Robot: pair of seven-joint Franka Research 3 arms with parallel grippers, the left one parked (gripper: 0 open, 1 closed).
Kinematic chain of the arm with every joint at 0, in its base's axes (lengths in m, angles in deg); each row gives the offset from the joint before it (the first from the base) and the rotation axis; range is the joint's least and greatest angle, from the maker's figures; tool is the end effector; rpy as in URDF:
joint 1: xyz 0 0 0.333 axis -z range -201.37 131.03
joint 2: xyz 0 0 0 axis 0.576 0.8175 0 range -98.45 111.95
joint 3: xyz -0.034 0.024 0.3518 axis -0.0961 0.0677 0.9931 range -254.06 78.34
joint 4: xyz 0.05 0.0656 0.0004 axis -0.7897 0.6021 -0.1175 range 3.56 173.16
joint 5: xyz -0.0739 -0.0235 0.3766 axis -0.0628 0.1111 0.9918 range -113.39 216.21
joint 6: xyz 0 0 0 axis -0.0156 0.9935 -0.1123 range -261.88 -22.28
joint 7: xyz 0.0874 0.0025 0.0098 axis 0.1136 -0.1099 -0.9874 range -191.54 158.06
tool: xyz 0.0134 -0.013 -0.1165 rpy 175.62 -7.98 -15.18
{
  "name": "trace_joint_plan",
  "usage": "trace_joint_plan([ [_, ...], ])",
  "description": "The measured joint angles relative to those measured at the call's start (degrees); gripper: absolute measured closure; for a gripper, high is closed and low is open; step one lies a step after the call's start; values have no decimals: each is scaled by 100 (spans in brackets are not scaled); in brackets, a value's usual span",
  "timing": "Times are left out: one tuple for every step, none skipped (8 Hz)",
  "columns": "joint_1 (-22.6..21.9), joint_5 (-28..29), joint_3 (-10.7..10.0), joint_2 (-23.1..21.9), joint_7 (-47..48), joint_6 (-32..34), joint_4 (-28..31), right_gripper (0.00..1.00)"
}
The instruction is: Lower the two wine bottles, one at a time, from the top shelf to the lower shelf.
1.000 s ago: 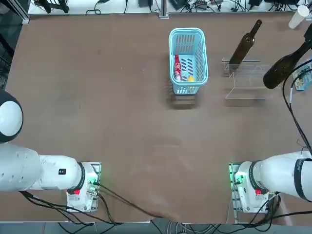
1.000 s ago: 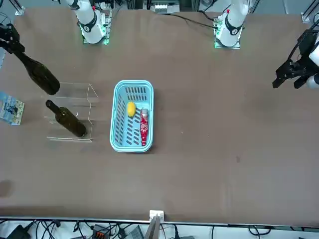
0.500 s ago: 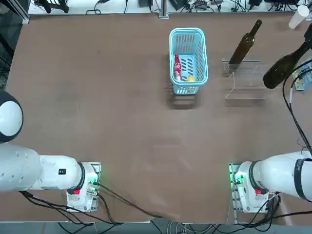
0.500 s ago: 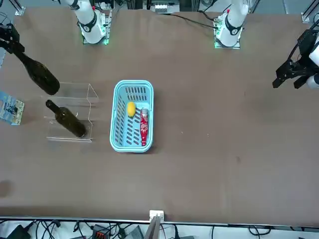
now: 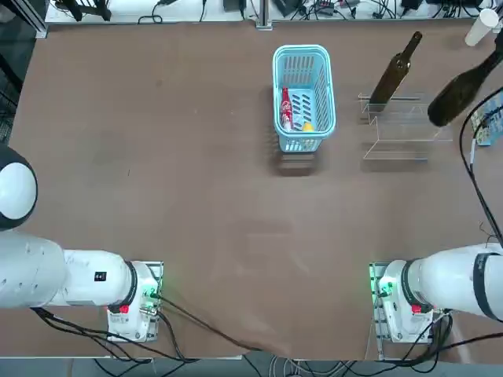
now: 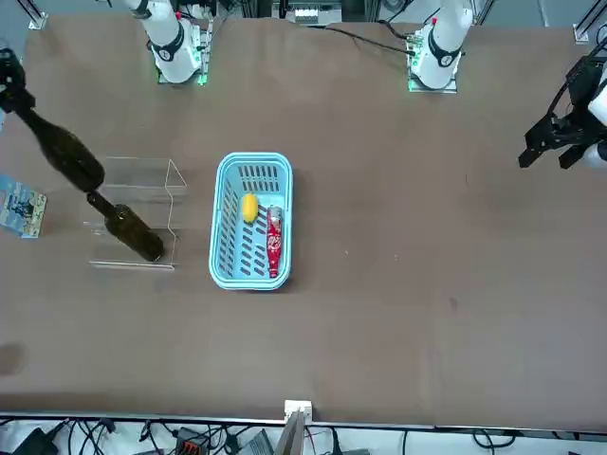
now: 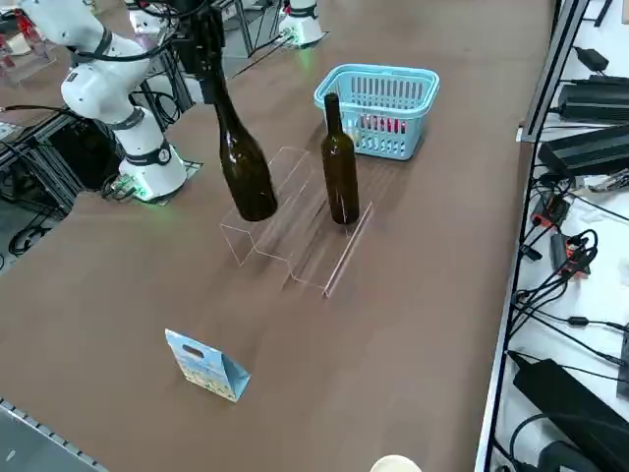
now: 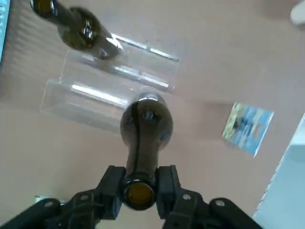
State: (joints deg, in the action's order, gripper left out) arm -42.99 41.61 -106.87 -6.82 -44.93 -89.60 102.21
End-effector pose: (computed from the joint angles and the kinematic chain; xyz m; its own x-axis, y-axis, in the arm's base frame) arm 0.4523 -0.1296 0.6442 0.9512 0.3055 -0.0441 0.3083 -0.9476 0.0834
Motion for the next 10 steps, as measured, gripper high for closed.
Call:
trace_joint_plan([
  [-3, 66, 0, 349, -271, -29, -351, 61],
  [-5, 181, -9, 698, -549, -51, -651, 61],
  [-4, 351, -54, 1045, -791, -66, -894, 61],
  [-2, 539, -122, 1363, -967, -81, -1074, 61],
  [2, 676, -179, 1633, -1073, -133, -1213, 61],
  [3, 720, -207, 1869, -1134, -201, -1380, 61],
  [4, 748, -212, 2082, -1228, -243, -1593, 61],
  [4, 803, -217, 2267, -1327, -246, -1813, 61],
  [4, 872, -231, 2415, -1402, -247, -1974, 61],
  [5, 927, -258, 2529, -1485, -250, -2059, 61],
])
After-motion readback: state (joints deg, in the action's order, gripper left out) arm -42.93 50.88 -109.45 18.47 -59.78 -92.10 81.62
